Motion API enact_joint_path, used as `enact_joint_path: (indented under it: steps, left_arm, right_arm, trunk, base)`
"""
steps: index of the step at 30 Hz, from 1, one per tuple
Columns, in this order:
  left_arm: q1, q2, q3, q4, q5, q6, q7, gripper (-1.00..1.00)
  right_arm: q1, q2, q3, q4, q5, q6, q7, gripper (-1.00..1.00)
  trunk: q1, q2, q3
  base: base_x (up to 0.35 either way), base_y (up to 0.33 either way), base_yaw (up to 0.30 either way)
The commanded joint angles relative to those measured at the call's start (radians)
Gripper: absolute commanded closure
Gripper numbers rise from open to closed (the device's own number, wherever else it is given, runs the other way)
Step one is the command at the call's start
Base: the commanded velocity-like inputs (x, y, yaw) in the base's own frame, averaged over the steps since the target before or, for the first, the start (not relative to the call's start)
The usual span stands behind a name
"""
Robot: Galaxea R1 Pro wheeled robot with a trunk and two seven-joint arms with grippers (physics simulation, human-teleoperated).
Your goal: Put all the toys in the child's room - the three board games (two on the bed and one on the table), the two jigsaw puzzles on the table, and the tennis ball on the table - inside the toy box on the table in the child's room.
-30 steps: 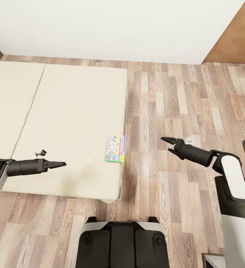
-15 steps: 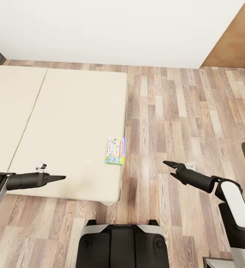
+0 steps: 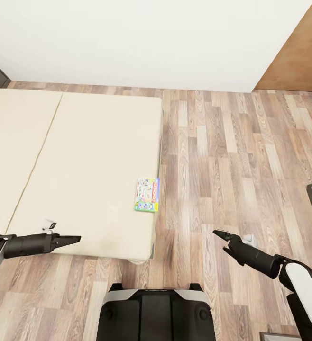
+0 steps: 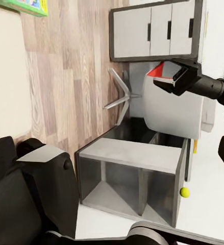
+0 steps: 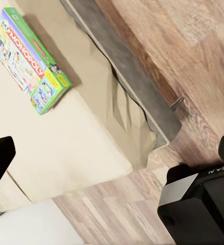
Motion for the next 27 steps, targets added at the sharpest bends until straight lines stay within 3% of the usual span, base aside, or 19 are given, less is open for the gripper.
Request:
enact_joint_path:
  steps: [1,5,16,27]
  left_arm:
    - [0.002,0.000,0.007,0.000,0.000,0.010,-0.004,-1.00]
    - [0.007,0.000,0.041,-0.001,0.000,0.008,-0.004,-1.00]
    - [0.011,-0.008,0.059,-0.001,-0.004,0.006,-0.004,-1.00]
    - [0.010,-0.012,0.057,-0.004,-0.005,0.005,-0.004,-1.00]
  right_arm:
    - [0.009,0.000,-0.002,-0.001,-0.011,-0.001,-0.010,-1.00]
    - [0.038,0.000,-0.005,0.001,0.001,-0.011,-0.011,-1.00]
    - [0.055,0.015,0.002,0.000,0.163,-0.046,-0.009,-1.00]
    - [0.056,0.016,0.001,0.001,0.196,-0.063,0.023,-1.00]
  trunk:
    - [0.001,-0.001,0.001]
    - [0.001,-0.001,0.007]
    - [0.001,-0.001,0.025]
    - [0.001,-0.001,0.044]
  base:
    - [0.000,0.000,0.000]
    - [0.000,0.000,0.000]
    - [0.000,0.000,0.000]
    - [0.000,0.000,0.000]
